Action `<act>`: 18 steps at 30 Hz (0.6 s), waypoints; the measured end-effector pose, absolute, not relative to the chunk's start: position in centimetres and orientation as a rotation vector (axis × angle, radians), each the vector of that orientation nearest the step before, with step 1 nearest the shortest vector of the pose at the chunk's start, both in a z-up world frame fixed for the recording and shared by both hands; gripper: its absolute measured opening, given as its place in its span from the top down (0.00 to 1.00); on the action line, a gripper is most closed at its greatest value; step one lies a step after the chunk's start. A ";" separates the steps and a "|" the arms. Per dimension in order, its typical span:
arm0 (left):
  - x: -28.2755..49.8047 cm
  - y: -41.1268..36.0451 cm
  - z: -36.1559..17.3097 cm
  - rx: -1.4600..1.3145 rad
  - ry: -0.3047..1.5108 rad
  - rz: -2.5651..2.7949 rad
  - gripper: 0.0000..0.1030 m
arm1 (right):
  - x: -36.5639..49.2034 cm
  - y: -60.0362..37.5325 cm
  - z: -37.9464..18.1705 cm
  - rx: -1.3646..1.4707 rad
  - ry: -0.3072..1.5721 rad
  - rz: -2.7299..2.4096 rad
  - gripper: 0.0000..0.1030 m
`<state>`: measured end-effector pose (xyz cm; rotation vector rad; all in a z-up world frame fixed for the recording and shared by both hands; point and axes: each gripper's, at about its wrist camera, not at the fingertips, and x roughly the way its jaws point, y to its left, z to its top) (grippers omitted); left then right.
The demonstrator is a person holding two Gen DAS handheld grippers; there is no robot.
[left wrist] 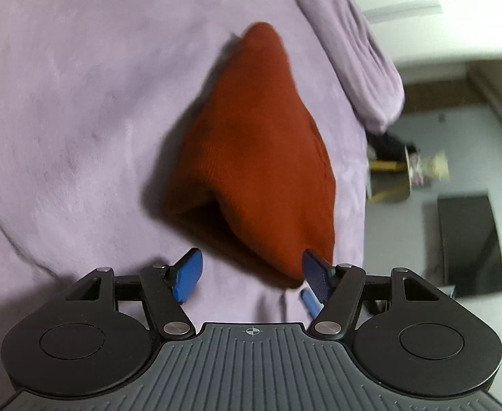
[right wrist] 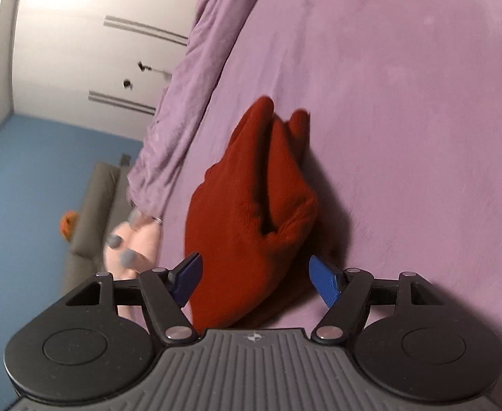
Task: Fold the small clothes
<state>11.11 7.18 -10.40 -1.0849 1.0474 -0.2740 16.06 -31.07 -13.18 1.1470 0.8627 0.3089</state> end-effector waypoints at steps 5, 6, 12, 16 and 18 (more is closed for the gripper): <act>12.0 7.3 -11.6 -1.271 0.937 -0.267 0.33 | 17.3 -28.8 -14.4 1.216 0.847 0.268 0.62; 12.5 7.2 -11.6 -1.272 0.933 -0.230 0.33 | 17.5 -28.7 -14.7 1.243 0.845 0.268 0.64; 13.6 7.4 -13.6 -1.336 0.945 -0.160 0.48 | 18.6 -27.5 -16.2 1.246 0.925 0.190 0.86; 12.6 9.0 -12.4 -1.321 0.859 -0.121 0.55 | 17.5 -27.6 -15.0 1.275 0.817 0.287 0.92; 12.6 9.4 -11.8 -1.277 0.851 -0.129 0.56 | 16.9 -28.5 -15.5 1.334 0.784 0.300 0.92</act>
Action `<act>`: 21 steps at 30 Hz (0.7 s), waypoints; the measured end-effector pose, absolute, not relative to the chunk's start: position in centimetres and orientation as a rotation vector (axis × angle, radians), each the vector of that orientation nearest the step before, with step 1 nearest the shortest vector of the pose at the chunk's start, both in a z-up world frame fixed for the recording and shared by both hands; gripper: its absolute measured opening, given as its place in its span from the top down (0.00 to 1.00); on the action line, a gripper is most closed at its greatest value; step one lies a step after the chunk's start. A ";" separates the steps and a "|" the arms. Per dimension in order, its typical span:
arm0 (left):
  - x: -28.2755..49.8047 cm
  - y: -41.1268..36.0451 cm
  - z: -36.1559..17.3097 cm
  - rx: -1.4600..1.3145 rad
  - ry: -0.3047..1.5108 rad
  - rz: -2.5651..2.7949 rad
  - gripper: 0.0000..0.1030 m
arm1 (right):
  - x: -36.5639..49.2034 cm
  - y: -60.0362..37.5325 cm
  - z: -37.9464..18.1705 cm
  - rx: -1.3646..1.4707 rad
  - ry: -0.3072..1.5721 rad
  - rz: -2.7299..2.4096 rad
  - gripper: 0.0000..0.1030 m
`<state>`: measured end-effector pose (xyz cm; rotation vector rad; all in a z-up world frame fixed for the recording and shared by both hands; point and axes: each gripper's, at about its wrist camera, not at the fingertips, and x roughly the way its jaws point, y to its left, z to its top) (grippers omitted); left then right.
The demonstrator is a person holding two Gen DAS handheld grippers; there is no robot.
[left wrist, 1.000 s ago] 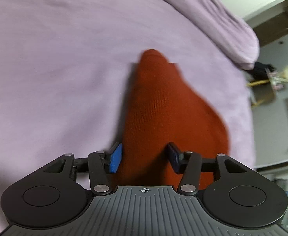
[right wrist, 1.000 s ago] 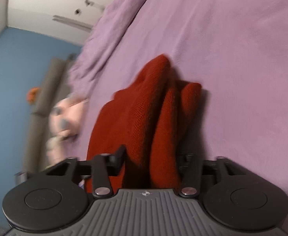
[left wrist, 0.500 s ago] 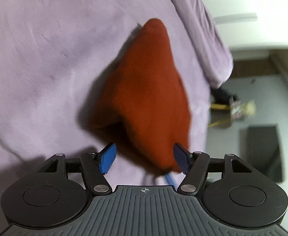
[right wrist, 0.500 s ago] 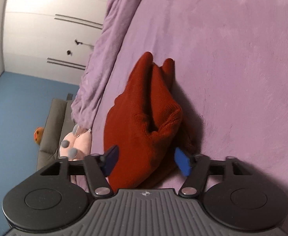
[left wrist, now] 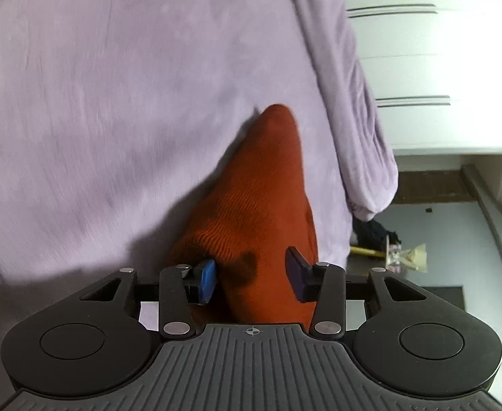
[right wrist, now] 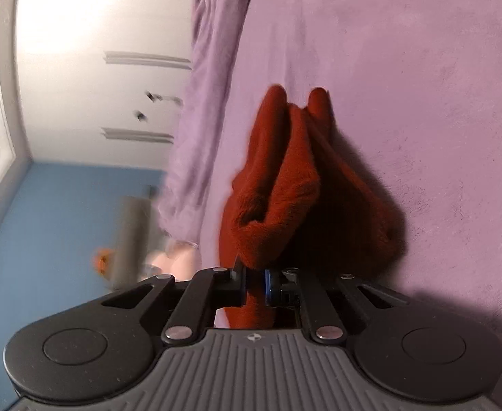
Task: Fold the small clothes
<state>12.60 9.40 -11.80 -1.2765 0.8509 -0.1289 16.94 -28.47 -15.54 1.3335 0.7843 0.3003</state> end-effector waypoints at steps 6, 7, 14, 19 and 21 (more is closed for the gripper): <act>12.0 8.7 -9.8 -0.956 1.004 0.008 0.53 | 17.1 -26.6 -13.5 0.855 0.911 0.179 0.86; 11.7 9.0 -9.0 -0.893 0.987 0.026 0.52 | 16.9 -26.7 -12.6 0.823 0.899 0.180 0.82; 12.7 8.0 -4.8 -0.673 0.860 0.031 0.46 | 15.7 -25.8 -6.4 0.531 0.706 0.109 0.74; 15.3 3.9 -6.4 -0.500 0.973 -0.016 0.40 | 19.0 -21.9 -7.7 0.312 0.785 0.149 0.76; 16.0 2.9 -7.4 -0.441 1.008 0.018 0.34 | 19.5 -21.5 -9.0 0.239 0.840 0.119 0.75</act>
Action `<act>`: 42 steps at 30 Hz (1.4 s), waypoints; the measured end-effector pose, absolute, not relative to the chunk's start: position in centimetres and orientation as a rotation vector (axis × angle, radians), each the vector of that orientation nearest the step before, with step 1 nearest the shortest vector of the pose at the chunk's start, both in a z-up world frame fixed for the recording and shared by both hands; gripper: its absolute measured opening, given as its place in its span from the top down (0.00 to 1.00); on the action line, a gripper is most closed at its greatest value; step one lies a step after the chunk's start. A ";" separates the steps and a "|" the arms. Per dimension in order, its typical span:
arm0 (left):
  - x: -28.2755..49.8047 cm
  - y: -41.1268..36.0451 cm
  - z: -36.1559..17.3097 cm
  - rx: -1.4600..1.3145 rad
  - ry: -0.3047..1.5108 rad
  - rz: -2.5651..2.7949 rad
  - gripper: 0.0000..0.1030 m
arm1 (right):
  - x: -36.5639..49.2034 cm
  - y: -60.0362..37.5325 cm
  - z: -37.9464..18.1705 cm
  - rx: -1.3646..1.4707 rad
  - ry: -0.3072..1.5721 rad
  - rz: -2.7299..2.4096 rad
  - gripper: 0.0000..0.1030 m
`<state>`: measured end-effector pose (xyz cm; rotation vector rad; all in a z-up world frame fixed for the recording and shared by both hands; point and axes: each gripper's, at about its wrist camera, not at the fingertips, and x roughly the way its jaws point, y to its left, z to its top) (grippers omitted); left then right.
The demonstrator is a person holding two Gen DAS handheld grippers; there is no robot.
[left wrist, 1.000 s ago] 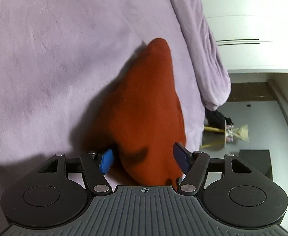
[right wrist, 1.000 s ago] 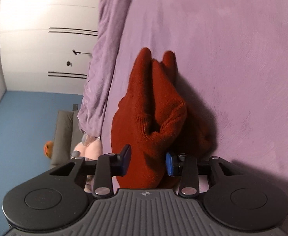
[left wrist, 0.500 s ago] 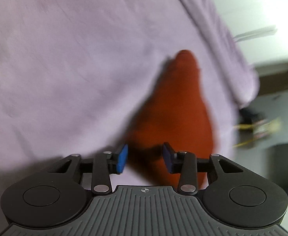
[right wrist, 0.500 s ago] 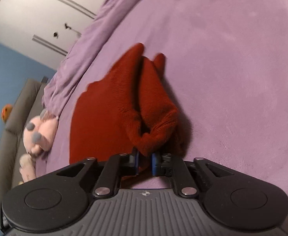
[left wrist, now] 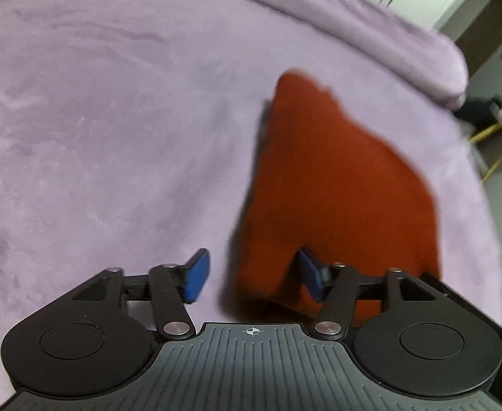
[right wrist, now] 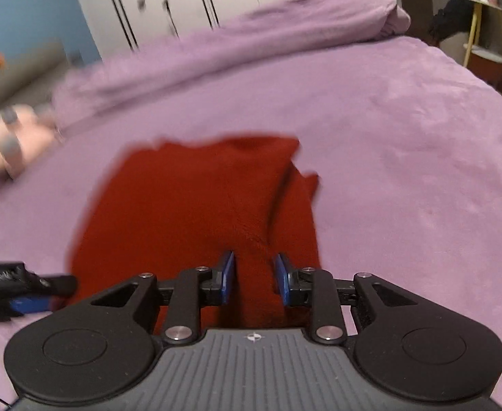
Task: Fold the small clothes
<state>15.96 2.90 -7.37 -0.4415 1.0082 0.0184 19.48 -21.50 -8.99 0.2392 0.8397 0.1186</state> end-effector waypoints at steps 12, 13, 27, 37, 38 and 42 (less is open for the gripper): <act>14.9 2.0 -6.7 -0.268 1.014 0.043 0.24 | 19.9 -21.6 -9.8 0.150 0.849 0.133 0.64; 14.7 2.0 -6.7 -0.251 1.015 0.048 0.23 | 19.8 -21.6 -9.6 0.141 0.852 0.118 0.58; 5.8 2.4 -5.4 -0.164 1.034 0.100 0.10 | 10.7 -20.4 -7.6 0.052 1.006 0.076 0.04; 6.0 1.4 -0.2 -0.125 0.940 0.041 0.02 | 10.5 -18.7 -1.4 0.117 0.933 0.125 0.04; 6.0 1.2 0.2 -0.110 0.924 0.038 0.02 | 10.7 -18.6 -1.2 0.120 0.937 0.115 0.04; 6.4 -0.2 1.2 0.009 0.896 0.062 0.02 | 12.1 -18.3 -1.0 0.120 1.033 0.090 0.04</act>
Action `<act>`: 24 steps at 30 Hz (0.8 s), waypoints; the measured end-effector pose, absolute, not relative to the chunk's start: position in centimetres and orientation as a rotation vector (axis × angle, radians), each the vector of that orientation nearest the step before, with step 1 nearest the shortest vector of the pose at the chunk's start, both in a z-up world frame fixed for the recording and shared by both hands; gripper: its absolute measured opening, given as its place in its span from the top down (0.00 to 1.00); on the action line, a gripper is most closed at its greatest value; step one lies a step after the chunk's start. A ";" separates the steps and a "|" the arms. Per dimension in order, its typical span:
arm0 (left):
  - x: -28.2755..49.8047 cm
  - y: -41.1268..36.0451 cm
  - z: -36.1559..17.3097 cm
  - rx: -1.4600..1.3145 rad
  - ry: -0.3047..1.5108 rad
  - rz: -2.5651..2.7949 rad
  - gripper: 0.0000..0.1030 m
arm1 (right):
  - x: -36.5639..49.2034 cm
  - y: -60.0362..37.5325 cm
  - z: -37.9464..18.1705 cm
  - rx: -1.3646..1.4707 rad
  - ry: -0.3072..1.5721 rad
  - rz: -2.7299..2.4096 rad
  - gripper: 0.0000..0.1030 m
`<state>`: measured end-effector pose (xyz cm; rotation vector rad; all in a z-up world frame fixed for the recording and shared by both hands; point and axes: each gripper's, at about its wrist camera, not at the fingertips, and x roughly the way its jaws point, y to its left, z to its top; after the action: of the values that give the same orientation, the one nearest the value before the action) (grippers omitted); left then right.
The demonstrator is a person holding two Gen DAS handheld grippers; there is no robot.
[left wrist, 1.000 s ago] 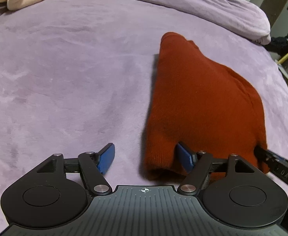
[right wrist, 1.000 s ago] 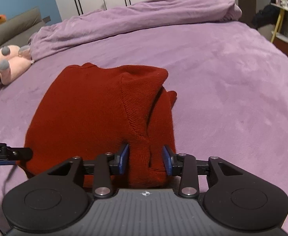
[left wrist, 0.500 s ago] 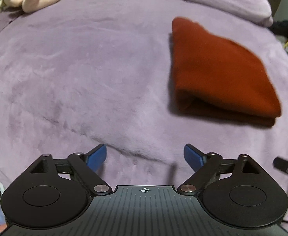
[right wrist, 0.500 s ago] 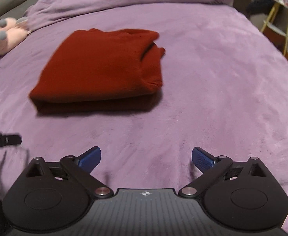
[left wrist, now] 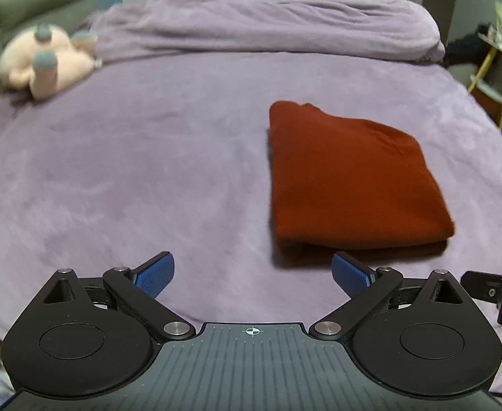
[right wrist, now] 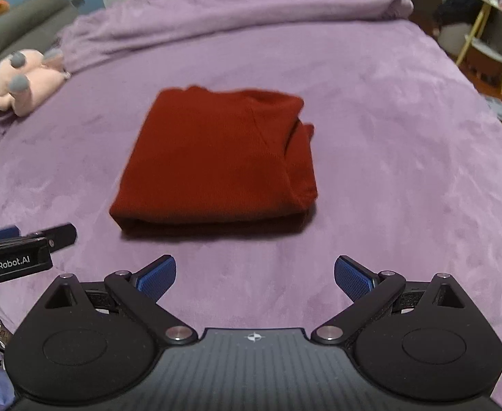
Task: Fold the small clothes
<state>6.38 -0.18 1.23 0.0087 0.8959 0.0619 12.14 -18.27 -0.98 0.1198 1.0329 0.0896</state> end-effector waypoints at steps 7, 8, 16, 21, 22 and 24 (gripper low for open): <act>7.2 -0.9 0.9 0.065 0.928 0.086 0.02 | 12.5 -16.4 -1.2 0.004 1.083 0.027 0.04; 7.2 -1.0 0.9 0.074 0.931 0.089 0.02 | 12.5 -16.2 -1.2 -0.010 1.085 0.025 0.04; 7.6 -0.8 0.9 0.068 0.952 0.101 0.02 | 13.0 -16.2 -1.0 -0.021 1.098 0.009 0.04; 7.7 -0.9 0.8 0.051 0.971 0.081 0.02 | 13.2 -16.6 -1.2 -0.005 1.108 -0.006 0.04; 7.7 -0.9 0.7 0.045 0.977 0.071 0.02 | 13.2 -16.7 -1.2 -0.002 1.108 -0.006 0.04; 7.7 -1.1 0.6 0.036 0.987 0.056 0.02 | 13.2 -16.8 -1.2 0.001 1.108 -0.009 0.04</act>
<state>7.68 -1.13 0.58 0.0360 0.9872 0.0563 13.19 -16.79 -1.16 0.0009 1.1080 -0.0090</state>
